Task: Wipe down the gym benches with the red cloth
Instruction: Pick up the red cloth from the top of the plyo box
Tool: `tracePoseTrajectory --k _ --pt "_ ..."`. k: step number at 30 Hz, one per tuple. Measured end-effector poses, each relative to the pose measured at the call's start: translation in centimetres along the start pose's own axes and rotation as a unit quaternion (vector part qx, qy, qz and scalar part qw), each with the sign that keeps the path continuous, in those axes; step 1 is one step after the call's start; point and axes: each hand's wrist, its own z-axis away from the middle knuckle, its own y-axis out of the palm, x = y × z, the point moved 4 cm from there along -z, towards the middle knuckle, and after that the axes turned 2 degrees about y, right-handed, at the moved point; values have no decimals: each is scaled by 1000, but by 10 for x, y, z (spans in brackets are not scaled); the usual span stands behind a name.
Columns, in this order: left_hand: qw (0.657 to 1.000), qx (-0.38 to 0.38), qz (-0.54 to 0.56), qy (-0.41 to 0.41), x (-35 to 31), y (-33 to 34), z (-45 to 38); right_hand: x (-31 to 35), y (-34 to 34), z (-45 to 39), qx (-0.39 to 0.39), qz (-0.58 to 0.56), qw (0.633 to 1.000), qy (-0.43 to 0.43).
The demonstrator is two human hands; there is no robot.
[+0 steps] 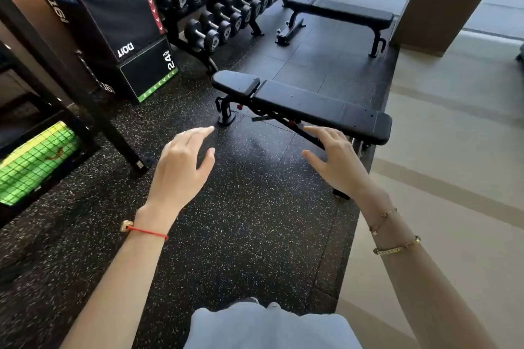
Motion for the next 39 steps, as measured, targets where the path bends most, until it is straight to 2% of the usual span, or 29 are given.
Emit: tracePoseTrajectory --k 9,17,39 --pt "999 -2 2 -49 13 19 -1 -12 22 -34 34 -12 999 -14" --pt "995 7 -5 -102 61 39 -36 -6 71 -113 88 -32 995 -25" --pt "980 -18 5 -200 301 34 -294 75 196 -494 140 -45 985 -85"
